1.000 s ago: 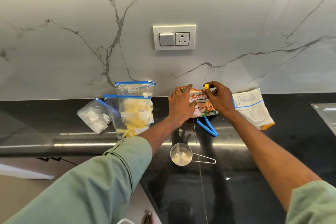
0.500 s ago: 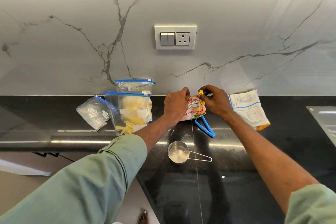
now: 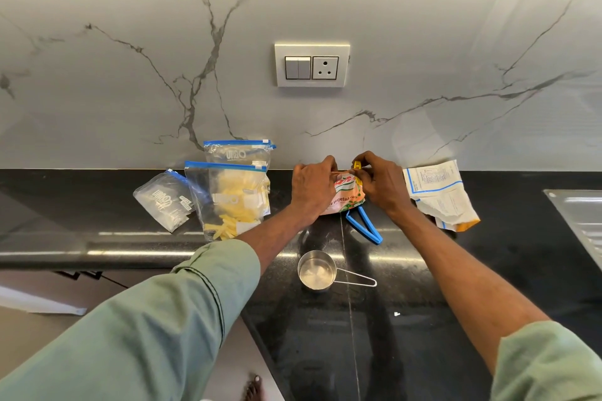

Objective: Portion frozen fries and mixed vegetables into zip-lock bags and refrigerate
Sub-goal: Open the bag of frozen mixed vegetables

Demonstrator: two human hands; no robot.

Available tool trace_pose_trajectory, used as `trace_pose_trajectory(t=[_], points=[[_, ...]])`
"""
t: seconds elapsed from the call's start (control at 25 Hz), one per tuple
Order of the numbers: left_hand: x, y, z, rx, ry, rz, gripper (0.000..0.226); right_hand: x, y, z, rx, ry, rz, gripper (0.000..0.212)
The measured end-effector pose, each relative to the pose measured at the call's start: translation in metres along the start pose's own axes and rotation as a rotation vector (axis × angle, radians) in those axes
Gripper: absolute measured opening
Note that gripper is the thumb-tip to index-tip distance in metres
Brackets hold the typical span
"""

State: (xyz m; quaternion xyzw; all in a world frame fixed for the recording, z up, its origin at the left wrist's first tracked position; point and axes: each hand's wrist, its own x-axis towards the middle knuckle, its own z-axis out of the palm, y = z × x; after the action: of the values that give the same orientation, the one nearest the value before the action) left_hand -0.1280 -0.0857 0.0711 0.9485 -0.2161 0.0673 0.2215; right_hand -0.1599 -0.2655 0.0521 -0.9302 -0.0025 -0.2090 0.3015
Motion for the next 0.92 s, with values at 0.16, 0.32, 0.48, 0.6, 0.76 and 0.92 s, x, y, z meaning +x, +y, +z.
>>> trace_pose_trajectory(t=[0.16,0.32,0.48,0.6,0.76,0.92], points=[[0.000,0.002,-0.002,0.031,-0.029,-0.006,0.030,-0.002,0.005,-0.001,-0.058,-0.023,-0.069,0.023],[0.003,0.011,-0.003,0.182,-0.038,0.144,0.059,0.002,0.003,-0.007,-0.155,-0.072,-0.142,0.028],[0.009,0.028,0.001,0.057,-0.123,0.154,0.059,0.003,0.000,-0.009,-0.242,-0.131,-0.209,0.034],[0.012,0.022,0.004,-0.033,-0.206,0.100,0.048,-0.005,-0.003,-0.009,-0.314,-0.128,-0.254,0.036],[0.015,0.008,0.008,-0.034,-0.219,0.123,0.042,-0.013,-0.008,-0.002,-0.380,-0.033,-0.347,0.042],[0.016,0.006,0.009,-0.048,-0.213,0.140,0.036,-0.016,-0.006,-0.001,-0.479,0.051,-0.390,0.041]])
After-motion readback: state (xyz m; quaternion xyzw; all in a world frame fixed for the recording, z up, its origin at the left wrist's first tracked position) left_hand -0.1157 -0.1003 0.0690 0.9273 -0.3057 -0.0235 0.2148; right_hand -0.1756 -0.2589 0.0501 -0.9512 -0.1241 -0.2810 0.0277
